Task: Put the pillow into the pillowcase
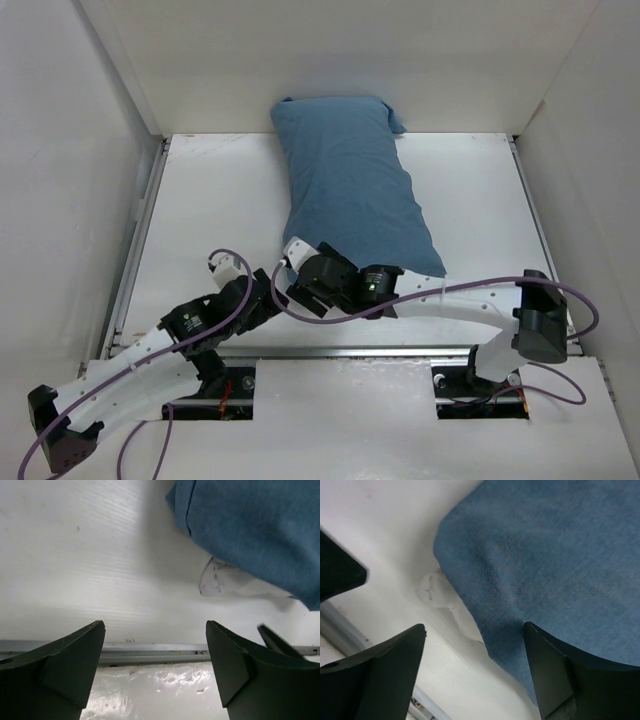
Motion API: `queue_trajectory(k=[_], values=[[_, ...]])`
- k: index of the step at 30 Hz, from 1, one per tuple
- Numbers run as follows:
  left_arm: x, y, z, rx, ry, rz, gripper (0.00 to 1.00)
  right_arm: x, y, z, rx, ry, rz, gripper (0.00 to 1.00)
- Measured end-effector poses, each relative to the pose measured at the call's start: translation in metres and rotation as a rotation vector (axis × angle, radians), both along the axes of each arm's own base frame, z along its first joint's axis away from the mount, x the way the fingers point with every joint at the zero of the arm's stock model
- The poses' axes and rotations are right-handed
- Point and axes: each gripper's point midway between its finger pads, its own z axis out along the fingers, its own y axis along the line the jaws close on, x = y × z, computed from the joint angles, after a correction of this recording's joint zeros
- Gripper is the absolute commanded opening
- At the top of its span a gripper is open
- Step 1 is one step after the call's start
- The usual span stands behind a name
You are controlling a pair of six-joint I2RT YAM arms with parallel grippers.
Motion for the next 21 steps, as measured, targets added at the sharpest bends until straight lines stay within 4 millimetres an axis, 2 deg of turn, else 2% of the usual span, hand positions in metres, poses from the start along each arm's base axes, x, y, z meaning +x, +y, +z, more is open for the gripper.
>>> queue_trajectory(k=[2, 4, 6, 7, 8, 9, 10, 14, 17, 21], values=[[-0.006, -0.002, -0.006, -0.026, 0.021, -0.015, 0.78, 0.004, -0.005, -0.015, -0.055, -0.021, 0.000, 0.69], [-0.008, -0.006, -0.006, -0.051, 0.024, -0.022, 0.77, 0.009, -0.009, -0.024, -0.094, -0.049, -0.009, 0.46], [-0.007, -0.010, -0.003, -0.076, 0.018, -0.026, 0.69, 0.016, -0.011, -0.029, -0.116, -0.084, -0.030, 0.29], [-0.006, -0.013, -0.001, -0.087, 0.014, -0.028, 0.66, 0.019, -0.012, -0.031, -0.122, -0.097, -0.041, 0.14], [-0.005, -0.015, 0.000, -0.094, 0.013, -0.033, 0.61, 0.020, -0.012, -0.031, -0.124, -0.107, -0.047, 0.10], [-0.004, -0.018, 0.000, -0.100, 0.016, -0.039, 0.51, 0.022, -0.011, -0.029, -0.118, -0.115, -0.052, 0.06], [-0.003, -0.023, -0.001, -0.109, 0.017, -0.044, 0.46, 0.023, -0.010, -0.027, -0.106, -0.122, -0.060, 0.00], [0.000, -0.040, -0.012, -0.128, 0.033, -0.089, 0.26, 0.023, -0.008, -0.007, -0.034, -0.133, -0.072, 0.00], [0.001, -0.051, -0.021, -0.138, 0.040, -0.132, 0.26, 0.021, -0.004, 0.018, 0.057, -0.132, -0.083, 0.00], [0.014, -0.075, -0.007, -0.198, -0.039, -0.189, 0.25, 0.019, 0.010, 0.057, 0.182, -0.109, -0.097, 0.00]])
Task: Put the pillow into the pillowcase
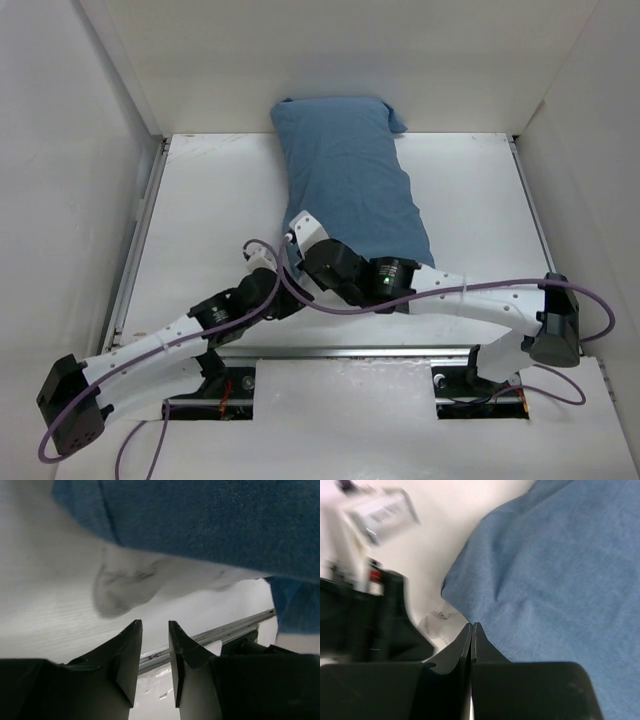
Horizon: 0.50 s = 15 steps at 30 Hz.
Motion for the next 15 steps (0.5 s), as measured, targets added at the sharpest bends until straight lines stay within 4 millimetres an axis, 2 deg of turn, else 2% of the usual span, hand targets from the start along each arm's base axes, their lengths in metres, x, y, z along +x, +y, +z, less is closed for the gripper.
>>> queue_trajectory(k=[3, 7, 10, 13, 15], values=[[0.013, -0.017, 0.007, -0.031, -0.055, -0.022, 0.18, -0.002, 0.008, 0.023, 0.067, 0.020, -0.004, 0.00], [0.027, -0.029, -0.003, 0.010, -0.063, -0.028, 0.08, -0.006, 0.012, 0.051, 0.134, 0.052, -0.014, 0.00], [0.039, -0.037, -0.002, 0.042, -0.082, -0.010, 0.03, -0.011, 0.014, 0.061, 0.160, 0.083, -0.006, 0.00], [0.058, -0.038, 0.015, 0.055, -0.137, 0.059, 0.03, -0.019, 0.014, 0.060, 0.168, 0.138, 0.027, 0.00], [0.076, -0.039, 0.036, 0.054, -0.197, 0.122, 0.05, -0.023, 0.011, 0.064, 0.181, 0.168, 0.042, 0.00]])
